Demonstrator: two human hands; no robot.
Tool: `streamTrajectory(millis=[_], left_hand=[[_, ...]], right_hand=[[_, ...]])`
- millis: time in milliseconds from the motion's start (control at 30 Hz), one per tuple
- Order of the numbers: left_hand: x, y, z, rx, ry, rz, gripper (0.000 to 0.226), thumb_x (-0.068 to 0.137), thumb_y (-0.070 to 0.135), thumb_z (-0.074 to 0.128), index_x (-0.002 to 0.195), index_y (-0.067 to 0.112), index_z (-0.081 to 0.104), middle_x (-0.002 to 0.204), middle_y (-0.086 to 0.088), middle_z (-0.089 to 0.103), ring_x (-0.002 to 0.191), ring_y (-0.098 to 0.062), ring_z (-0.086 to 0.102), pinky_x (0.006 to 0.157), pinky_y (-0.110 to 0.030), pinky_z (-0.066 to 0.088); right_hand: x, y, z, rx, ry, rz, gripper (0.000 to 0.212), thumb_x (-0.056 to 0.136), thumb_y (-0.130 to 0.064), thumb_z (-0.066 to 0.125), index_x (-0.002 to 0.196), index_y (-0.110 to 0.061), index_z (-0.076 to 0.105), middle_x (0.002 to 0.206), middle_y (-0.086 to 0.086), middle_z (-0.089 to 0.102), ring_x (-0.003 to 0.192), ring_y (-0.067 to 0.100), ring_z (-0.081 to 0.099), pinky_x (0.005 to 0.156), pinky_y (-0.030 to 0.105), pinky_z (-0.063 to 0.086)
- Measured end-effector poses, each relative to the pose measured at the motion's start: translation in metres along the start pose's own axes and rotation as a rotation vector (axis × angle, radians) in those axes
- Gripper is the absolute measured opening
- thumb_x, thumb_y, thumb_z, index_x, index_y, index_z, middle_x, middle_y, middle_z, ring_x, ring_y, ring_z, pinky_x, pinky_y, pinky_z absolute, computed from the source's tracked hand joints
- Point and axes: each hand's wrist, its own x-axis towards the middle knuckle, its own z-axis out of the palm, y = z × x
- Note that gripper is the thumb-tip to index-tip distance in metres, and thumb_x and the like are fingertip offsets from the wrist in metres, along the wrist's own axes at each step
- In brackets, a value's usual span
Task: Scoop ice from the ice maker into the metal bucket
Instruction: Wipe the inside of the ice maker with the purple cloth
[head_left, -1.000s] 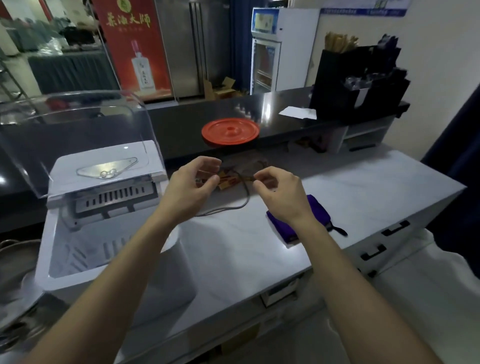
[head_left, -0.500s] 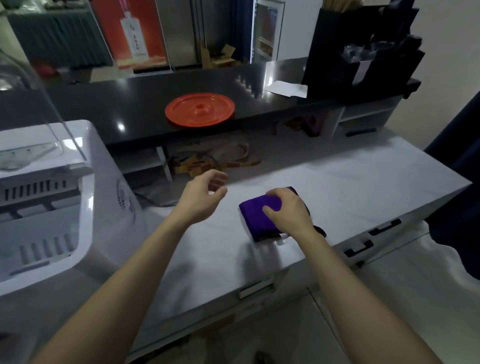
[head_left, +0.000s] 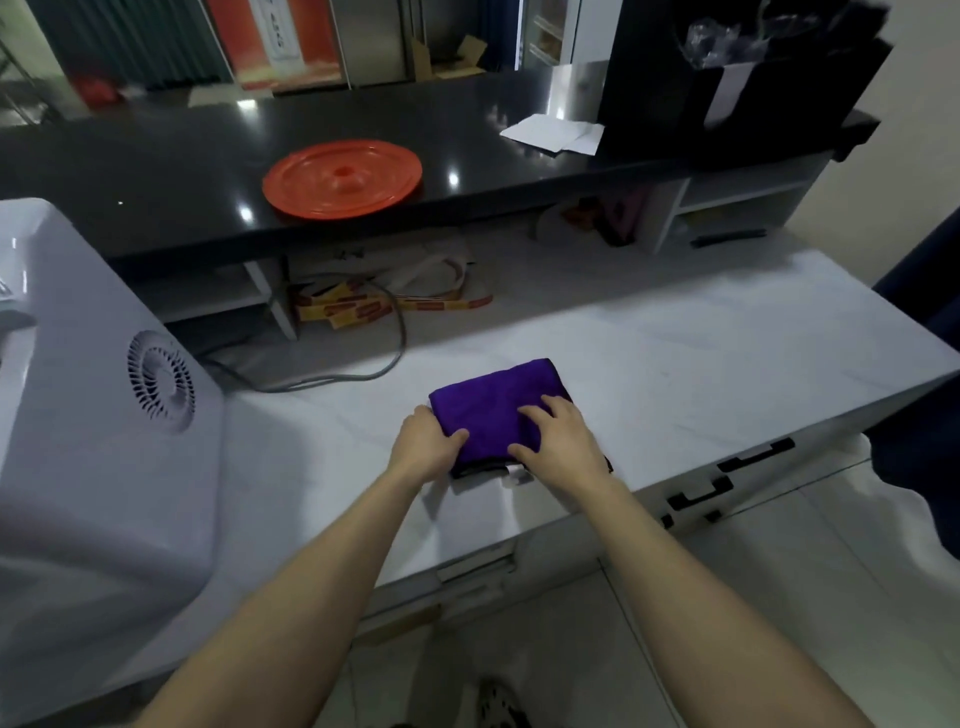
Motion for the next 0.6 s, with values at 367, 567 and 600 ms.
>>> streamTrajectory(millis=[367,567,600], left_hand=[[-0.012,0.033,-0.004,-0.54,-0.037,-0.041,0.022,0.094,0.018,0.074,0.114,0.013,0.065,0.111,-0.008,0.075,0.098,-0.023,0.074,0.08,-0.04,0.064],[-0.037,0.056,-0.062,-0.623,0.045,0.087,0.026,0.098,0.019,0.071,0.12,0.021,0.056,0.115,-0.007,0.074,0.099,-0.024,0.076,0.074,-0.036,0.065],[-0.043,0.057,-0.072,-0.621,0.053,0.112,0.028,0.099,0.018,0.071,0.122,0.021,0.055,0.116,-0.007,0.073,0.099,-0.023,0.076,0.074,-0.035,0.065]], right_hand=[[-0.006,-0.002,-0.001,0.147,0.047,-0.026,0.068,0.096,-0.052,0.069,0.157,-0.032,0.046,0.168,0.004,0.034,0.156,0.024,0.026,0.127,0.043,0.03],[-0.006,-0.051,-0.016,0.441,0.159,-0.07,0.063,0.102,-0.055,0.061,0.157,-0.029,0.046,0.154,-0.005,0.048,0.133,0.008,0.05,0.107,0.025,0.048],[-0.007,-0.059,-0.02,0.495,0.181,-0.07,0.064,0.102,-0.056,0.06,0.158,-0.028,0.045,0.154,-0.006,0.048,0.129,0.004,0.049,0.102,0.018,0.044]])
